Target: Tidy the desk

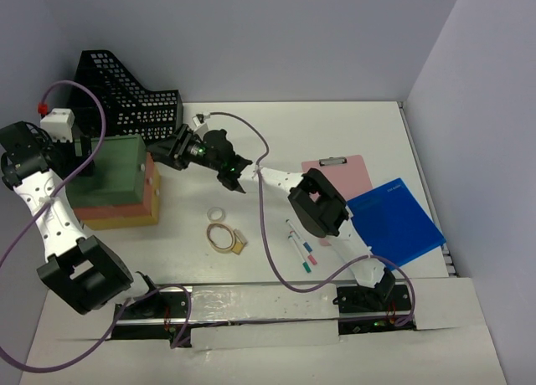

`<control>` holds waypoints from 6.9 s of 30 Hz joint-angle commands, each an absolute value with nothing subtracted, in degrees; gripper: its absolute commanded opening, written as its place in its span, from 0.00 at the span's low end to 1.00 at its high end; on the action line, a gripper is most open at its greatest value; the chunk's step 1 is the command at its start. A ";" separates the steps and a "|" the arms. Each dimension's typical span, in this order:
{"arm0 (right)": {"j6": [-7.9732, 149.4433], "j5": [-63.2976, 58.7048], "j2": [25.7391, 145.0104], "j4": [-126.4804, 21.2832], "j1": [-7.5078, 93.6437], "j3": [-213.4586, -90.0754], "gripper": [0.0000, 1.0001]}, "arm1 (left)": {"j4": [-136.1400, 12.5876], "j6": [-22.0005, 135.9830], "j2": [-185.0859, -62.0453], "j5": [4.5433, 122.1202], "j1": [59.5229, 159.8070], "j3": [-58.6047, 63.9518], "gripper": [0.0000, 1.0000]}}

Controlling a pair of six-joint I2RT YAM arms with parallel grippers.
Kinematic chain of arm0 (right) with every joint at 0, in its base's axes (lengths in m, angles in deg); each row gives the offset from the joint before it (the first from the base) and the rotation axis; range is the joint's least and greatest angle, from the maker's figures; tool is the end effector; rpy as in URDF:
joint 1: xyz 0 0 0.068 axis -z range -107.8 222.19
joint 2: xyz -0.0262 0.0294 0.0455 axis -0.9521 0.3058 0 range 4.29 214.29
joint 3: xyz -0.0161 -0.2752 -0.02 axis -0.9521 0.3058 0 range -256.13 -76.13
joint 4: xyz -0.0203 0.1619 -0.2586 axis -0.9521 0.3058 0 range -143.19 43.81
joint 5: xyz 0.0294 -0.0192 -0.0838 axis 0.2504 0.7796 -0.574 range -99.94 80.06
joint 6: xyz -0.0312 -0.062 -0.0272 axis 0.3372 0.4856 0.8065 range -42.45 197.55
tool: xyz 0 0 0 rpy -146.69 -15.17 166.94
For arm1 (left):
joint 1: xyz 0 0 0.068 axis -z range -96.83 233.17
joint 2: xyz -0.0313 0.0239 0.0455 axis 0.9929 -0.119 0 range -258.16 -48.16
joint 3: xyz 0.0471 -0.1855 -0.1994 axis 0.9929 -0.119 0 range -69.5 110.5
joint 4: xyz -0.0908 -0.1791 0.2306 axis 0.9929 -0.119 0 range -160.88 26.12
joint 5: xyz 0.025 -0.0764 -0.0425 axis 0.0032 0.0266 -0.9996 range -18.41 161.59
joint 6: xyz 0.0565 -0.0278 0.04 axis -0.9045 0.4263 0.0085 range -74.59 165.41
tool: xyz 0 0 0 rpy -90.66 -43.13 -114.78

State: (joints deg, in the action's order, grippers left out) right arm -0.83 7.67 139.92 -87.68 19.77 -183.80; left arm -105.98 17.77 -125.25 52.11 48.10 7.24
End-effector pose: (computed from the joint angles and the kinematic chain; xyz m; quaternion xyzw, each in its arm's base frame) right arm 0.3691 0.5108 0.2320 0.0365 0.6667 0.7129 0.2144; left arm 0.2989 0.1843 0.3428 0.0097 0.9045 0.0744 0.4199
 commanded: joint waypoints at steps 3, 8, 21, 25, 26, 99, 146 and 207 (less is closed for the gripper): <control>-0.67 7.53 143.22 -82.85 18.26 -190.68 0.57 | -113.16 16.67 -128.50 47.61 47.92 4.86 0.92; -0.94 6.68 143.49 -82.74 18.06 -189.94 0.57 | -112.65 15.99 -127.52 46.75 47.92 3.81 0.91; -3.40 7.18 146.78 -82.50 16.94 -194.28 0.51 | -112.92 16.23 -127.70 45.77 47.92 4.22 0.91; -4.14 7.22 147.47 -82.53 16.91 -194.78 0.49 | -113.10 16.23 -127.79 45.75 47.92 4.51 0.91; -3.76 7.17 147.57 -81.88 16.88 -195.03 0.49 | -113.06 16.27 -127.72 45.72 47.92 4.54 0.91; 6.06 6.41 125.61 -90.43 23.13 -163.64 0.56 | -113.07 16.99 -128.17 47.66 47.86 5.74 0.94; 43.80 -15.96 80.73 -10.09 15.59 -125.77 0.43 | -118.34 28.29 -113.45 71.23 78.42 11.67 0.99; 33.07 1.50 118.95 -43.78 16.56 -204.85 0.00 | -115.31 33.71 -100.31 65.65 75.95 9.06 0.99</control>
